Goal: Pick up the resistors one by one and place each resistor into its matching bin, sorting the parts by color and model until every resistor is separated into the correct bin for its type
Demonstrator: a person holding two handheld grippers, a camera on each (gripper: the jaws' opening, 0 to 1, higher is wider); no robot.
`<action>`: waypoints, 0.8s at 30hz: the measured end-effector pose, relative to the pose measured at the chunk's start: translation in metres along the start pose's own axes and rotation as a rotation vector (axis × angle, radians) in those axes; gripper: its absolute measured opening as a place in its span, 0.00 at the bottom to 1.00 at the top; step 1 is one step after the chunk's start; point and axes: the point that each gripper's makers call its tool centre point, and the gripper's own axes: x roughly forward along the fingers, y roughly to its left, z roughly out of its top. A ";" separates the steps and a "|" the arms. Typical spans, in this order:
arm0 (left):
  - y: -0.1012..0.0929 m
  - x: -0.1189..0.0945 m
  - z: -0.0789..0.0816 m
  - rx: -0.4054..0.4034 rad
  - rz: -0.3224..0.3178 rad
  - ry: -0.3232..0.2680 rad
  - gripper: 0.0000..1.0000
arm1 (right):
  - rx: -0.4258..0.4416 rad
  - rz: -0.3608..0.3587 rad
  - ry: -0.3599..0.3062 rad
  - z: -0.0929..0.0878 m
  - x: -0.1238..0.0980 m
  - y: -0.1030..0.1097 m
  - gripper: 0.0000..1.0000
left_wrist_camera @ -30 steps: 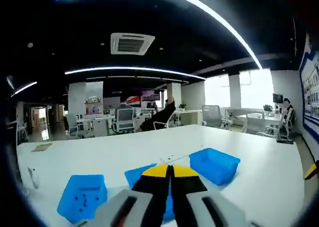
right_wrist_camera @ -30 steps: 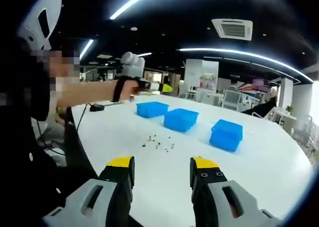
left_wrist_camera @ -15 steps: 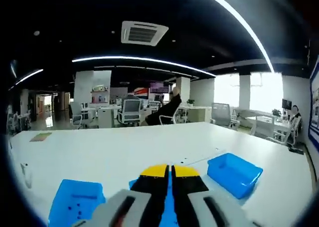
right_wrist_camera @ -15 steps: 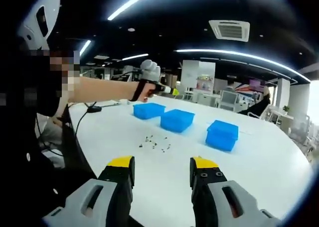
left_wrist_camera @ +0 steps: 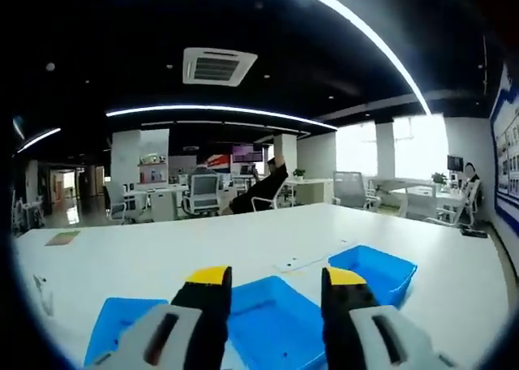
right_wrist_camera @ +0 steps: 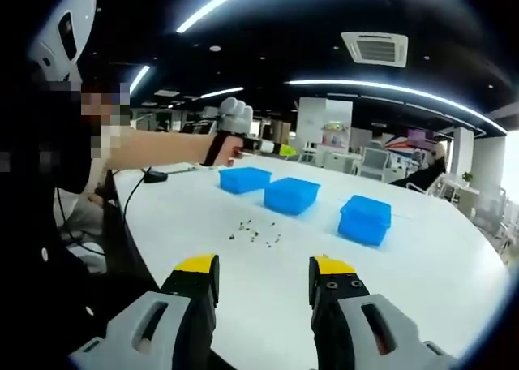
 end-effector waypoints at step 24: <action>-0.036 -0.113 -0.018 -0.007 -0.237 -0.026 0.43 | 0.015 0.011 0.002 -0.004 0.006 0.000 0.46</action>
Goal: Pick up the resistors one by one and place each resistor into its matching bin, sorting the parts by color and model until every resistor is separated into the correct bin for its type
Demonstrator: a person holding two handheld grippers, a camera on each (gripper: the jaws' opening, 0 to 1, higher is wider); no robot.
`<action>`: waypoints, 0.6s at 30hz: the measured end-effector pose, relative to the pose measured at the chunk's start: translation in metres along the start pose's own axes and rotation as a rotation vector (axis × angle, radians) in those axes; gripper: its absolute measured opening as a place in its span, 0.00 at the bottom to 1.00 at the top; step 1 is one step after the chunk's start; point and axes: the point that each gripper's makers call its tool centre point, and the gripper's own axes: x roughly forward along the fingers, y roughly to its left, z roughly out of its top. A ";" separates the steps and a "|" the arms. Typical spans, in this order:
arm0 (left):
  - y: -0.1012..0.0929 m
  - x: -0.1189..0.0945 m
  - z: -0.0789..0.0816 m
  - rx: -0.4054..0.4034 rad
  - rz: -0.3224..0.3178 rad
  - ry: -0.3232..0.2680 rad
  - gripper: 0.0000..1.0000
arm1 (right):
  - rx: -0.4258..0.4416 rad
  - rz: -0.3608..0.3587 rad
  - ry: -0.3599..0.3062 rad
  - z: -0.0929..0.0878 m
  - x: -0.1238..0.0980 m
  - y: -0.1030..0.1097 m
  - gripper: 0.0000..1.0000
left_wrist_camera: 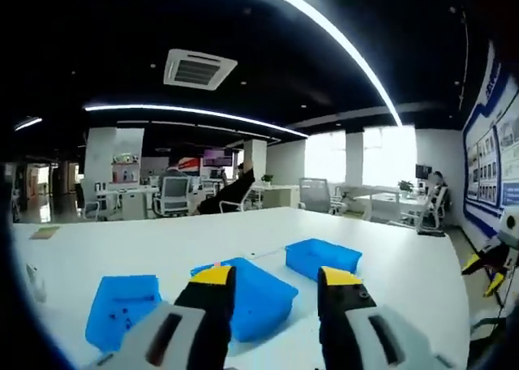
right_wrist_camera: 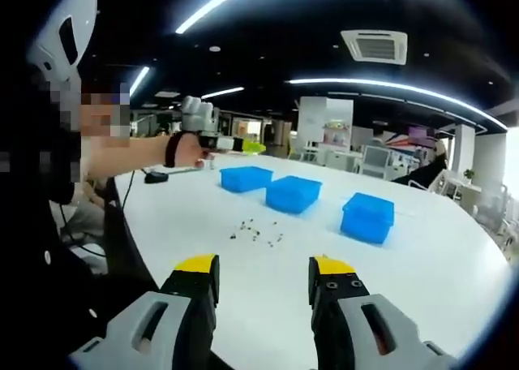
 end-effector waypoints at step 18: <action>-0.034 -0.055 -0.047 0.207 -0.234 0.207 0.41 | -0.004 0.036 0.006 -0.003 0.005 0.008 0.45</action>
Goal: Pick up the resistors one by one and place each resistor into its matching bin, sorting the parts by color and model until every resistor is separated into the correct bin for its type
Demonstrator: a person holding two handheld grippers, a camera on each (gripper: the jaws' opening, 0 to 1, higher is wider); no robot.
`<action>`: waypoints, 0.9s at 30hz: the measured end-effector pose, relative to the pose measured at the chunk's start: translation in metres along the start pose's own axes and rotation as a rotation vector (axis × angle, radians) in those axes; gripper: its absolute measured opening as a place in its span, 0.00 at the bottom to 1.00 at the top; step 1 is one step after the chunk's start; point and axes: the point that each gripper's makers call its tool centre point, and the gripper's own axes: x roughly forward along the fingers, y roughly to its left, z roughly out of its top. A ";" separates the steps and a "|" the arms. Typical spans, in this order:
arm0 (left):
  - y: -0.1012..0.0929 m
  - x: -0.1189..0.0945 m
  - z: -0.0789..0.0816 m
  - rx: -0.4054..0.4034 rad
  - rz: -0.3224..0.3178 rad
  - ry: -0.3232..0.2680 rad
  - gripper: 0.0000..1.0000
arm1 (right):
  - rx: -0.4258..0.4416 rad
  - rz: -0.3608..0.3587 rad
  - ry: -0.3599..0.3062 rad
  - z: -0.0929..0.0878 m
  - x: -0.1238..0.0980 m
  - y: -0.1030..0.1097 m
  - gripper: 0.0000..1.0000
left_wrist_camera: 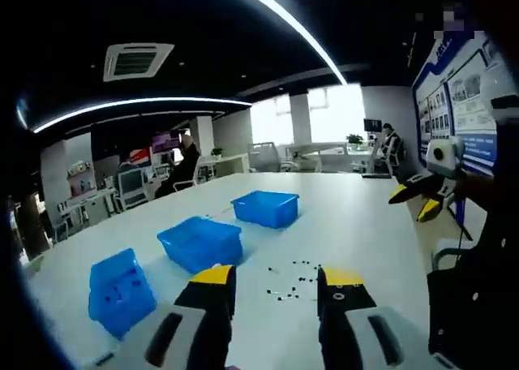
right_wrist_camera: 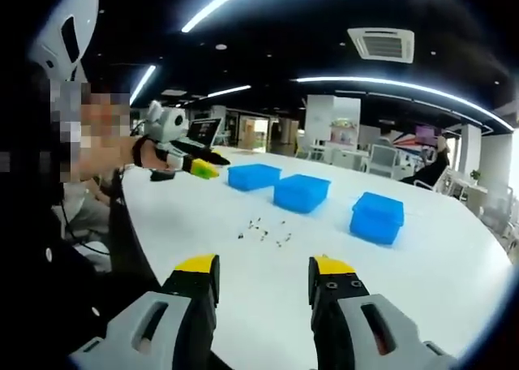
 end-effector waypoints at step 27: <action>-0.004 0.084 -0.070 1.026 -0.629 0.807 0.29 | 0.083 -0.070 0.009 -0.025 -0.011 -0.022 0.45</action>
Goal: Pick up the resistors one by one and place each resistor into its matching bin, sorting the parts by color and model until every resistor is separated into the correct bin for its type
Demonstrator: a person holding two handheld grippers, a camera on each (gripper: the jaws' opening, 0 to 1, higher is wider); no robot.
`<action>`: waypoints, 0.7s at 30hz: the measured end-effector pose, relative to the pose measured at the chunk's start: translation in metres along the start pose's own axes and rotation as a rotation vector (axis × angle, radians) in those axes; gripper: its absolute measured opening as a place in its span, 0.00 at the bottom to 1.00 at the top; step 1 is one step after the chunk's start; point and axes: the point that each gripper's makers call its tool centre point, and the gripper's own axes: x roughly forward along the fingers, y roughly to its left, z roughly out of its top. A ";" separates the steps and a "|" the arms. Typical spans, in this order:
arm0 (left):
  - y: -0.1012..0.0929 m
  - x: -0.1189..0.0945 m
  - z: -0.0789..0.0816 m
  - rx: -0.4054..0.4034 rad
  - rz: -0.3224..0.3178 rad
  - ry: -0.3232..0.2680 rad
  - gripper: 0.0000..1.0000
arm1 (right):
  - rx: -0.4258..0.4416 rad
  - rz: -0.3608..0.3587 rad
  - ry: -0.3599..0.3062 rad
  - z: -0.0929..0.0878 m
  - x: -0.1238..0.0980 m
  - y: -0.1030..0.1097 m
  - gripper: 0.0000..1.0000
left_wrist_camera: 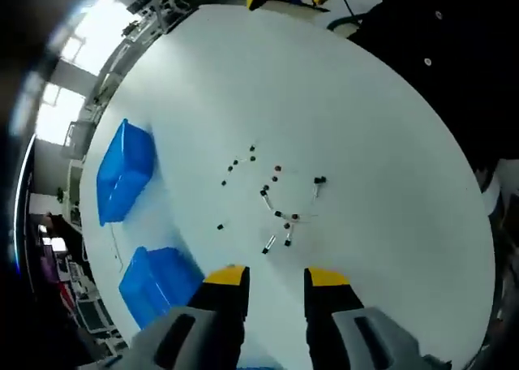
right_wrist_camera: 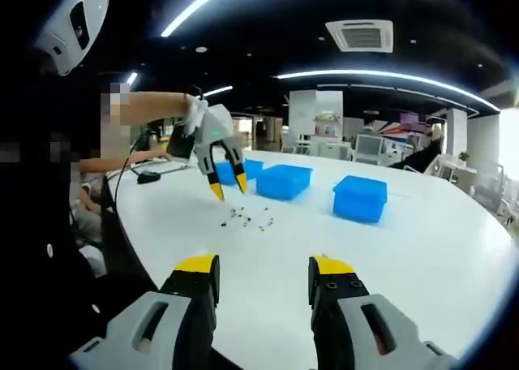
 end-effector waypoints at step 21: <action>0.005 0.021 0.010 0.144 -0.150 -0.034 0.14 | 0.025 -0.058 0.014 -0.005 -0.004 -0.010 0.45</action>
